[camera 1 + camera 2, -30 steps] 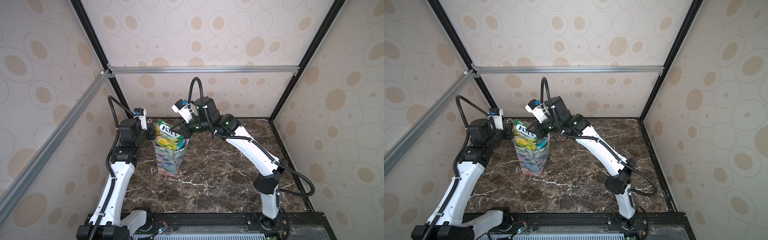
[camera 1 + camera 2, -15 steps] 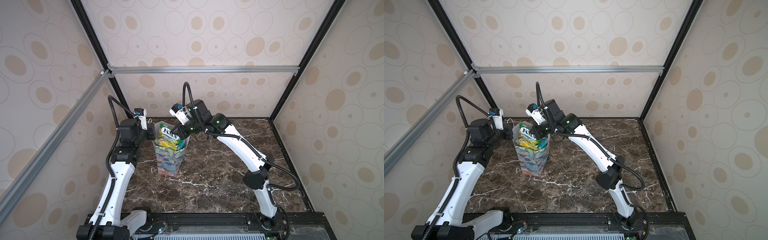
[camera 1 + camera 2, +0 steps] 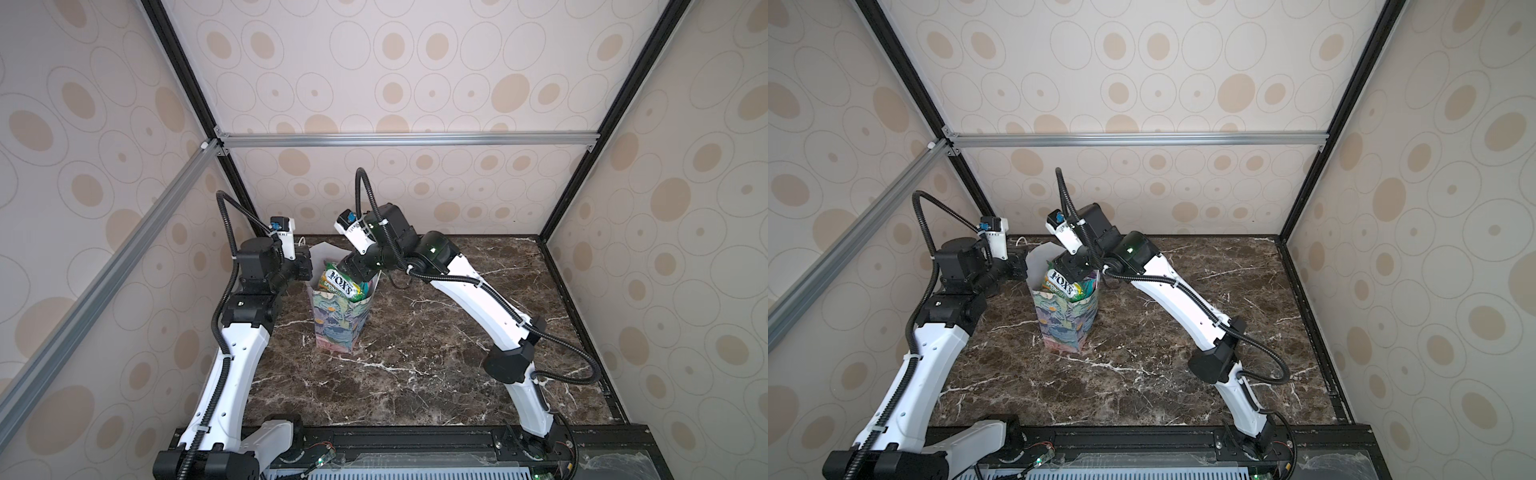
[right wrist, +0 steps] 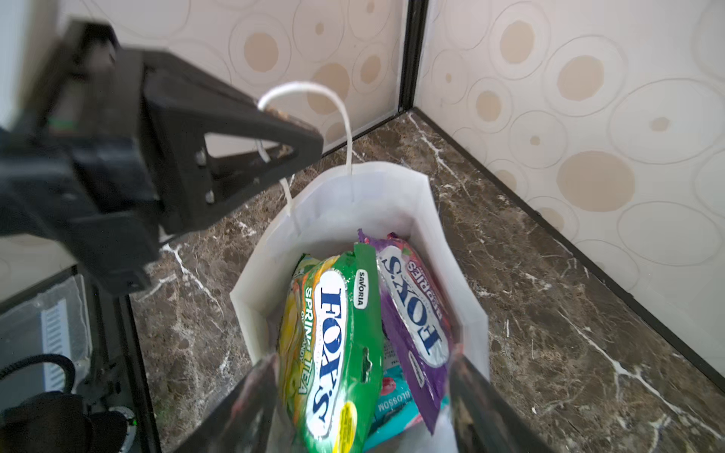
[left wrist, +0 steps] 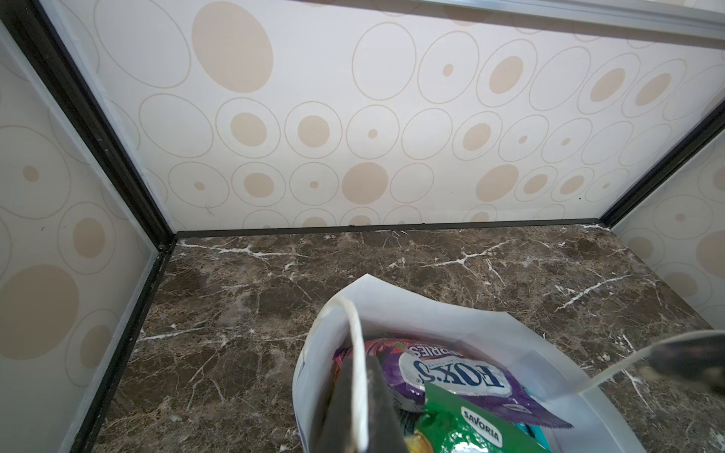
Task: Place the snacks into the paper bag
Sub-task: Place the snack in the paper bag.
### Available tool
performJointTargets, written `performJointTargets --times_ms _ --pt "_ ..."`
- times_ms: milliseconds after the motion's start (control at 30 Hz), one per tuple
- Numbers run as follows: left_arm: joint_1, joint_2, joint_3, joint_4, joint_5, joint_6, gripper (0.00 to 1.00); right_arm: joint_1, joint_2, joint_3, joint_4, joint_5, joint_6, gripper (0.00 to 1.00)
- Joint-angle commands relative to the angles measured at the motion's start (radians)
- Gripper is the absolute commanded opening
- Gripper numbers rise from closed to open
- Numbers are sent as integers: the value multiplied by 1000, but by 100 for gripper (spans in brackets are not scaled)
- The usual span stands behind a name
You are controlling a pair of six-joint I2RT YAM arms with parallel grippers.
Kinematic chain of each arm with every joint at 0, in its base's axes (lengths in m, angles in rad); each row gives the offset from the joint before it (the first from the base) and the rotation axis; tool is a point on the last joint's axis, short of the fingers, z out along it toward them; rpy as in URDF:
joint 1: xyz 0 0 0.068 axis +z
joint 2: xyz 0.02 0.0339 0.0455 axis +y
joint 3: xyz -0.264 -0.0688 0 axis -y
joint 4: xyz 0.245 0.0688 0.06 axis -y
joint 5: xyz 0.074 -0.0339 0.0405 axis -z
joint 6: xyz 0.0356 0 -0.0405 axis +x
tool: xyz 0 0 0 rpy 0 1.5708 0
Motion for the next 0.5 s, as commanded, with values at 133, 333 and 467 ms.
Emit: performJointTargets --times_ms 133,333,467 --pt "5 -43 -7 36 30 20 0 -1 -232 -182 44 288 104 76" --pt "5 -87 -29 55 -3 41 1 -2 -304 -346 -24 407 252 79" --pt "5 -76 -30 63 31 30 1 -2 -356 -415 -21 473 310 79"
